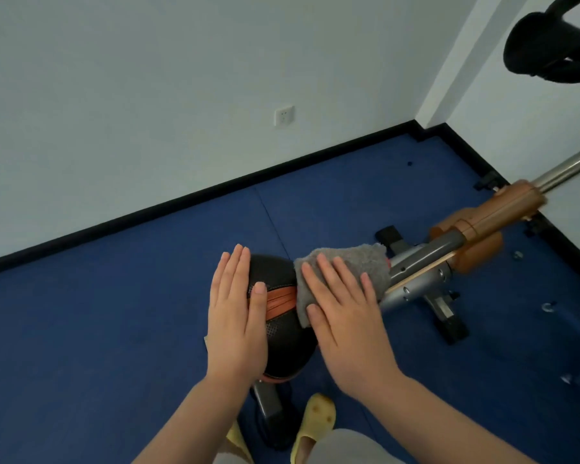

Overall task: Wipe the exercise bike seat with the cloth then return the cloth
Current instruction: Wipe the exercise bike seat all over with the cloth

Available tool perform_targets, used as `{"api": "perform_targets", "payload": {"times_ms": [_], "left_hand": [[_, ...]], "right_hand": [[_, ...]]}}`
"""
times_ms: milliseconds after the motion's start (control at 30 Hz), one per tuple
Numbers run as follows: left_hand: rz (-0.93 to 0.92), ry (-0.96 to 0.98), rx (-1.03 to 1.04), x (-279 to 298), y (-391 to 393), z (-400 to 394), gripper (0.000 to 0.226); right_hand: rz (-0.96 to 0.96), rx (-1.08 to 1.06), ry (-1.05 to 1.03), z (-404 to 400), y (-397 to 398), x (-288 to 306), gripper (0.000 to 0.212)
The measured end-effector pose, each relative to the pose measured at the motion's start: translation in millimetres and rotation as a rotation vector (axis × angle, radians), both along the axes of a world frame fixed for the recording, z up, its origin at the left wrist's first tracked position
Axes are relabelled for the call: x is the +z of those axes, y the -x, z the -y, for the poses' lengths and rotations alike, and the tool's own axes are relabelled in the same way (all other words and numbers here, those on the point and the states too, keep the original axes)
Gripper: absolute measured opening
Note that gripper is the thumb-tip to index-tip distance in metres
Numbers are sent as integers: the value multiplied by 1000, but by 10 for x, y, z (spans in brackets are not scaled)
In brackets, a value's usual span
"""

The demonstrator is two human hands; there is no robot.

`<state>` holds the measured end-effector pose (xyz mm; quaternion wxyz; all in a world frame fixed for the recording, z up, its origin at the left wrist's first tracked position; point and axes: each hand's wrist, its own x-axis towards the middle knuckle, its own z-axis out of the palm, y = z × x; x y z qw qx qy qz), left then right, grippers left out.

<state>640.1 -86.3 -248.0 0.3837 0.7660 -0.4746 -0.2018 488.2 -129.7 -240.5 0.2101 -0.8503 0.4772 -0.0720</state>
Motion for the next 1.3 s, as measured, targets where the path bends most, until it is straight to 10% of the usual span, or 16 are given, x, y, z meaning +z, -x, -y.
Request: {"api": "perform_targets", "payload": {"times_ms": [933,1133,1300], "left_hand": [[142,79,-633,-100,-652,-54,61],[244,65,-700,-70,-640,-25,64],[366,87,-800,82,-564,132,64]], "right_hand": [[96,-504,-3,-1316,-801,-61,52],[546,-896,-101,-1054,-957,-43,48],[451,-973,-138,-1306,-1238,-26,56]]}}
